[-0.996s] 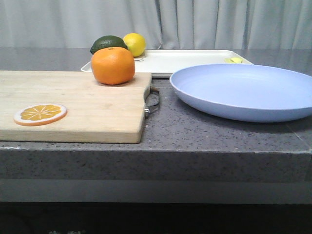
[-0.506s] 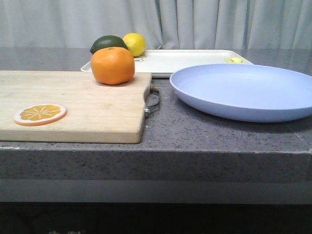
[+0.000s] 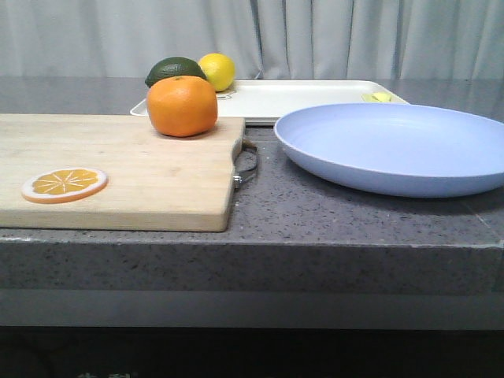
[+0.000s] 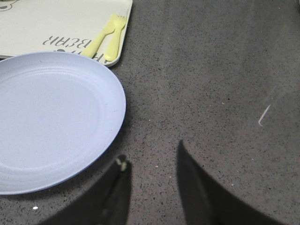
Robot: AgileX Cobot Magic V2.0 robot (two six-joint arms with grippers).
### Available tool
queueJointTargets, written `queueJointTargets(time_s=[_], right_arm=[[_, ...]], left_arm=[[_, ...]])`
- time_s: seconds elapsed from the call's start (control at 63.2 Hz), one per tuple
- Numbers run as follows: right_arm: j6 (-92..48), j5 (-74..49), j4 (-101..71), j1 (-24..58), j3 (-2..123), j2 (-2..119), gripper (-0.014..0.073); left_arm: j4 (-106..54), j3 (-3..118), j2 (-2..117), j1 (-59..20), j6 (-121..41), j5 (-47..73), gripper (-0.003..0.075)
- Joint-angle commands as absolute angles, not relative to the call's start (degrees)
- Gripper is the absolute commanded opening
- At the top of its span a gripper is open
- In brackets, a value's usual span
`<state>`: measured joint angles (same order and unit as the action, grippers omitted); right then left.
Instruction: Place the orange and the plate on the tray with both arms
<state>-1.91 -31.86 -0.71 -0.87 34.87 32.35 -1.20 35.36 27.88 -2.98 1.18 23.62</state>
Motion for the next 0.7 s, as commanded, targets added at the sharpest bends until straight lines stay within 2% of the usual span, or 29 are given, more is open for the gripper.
queueJointTargets(time_s=[0.0, 0.047, 0.111, 0.364, 0.68], right_arm=[[-2.0, -28.2, 0.0, -1.1, 36.9, 33.1, 0.0552], [-2.0, -28.4, 0.0, -1.1, 36.9, 33.3, 0.0619], [-2.0, -28.6, 0.0, -1.1, 36.9, 33.3, 0.0657], [-2.0, -29.0, 0.0, -1.1, 36.9, 33.3, 0.0654], [-2.0, -29.0, 0.0, -1.1, 36.9, 33.3, 0.0654]], left_arm=[[-1.7, 37.2, 28.6, -3.4, 0.7, 17.5, 0.0466], [-1.7, 37.2, 28.9, -3.5, 0.7, 17.2, 0.0559], [-1.7, 37.5, 29.6, -4.7, 0.7, 17.2, 0.0615], [-1.7, 41.7, 38.2, -16.5, -2.3, 17.4, 0.0588], [-0.5, 51.2, 56.8, -29.4, -2.3, 17.9, 0.0589]])
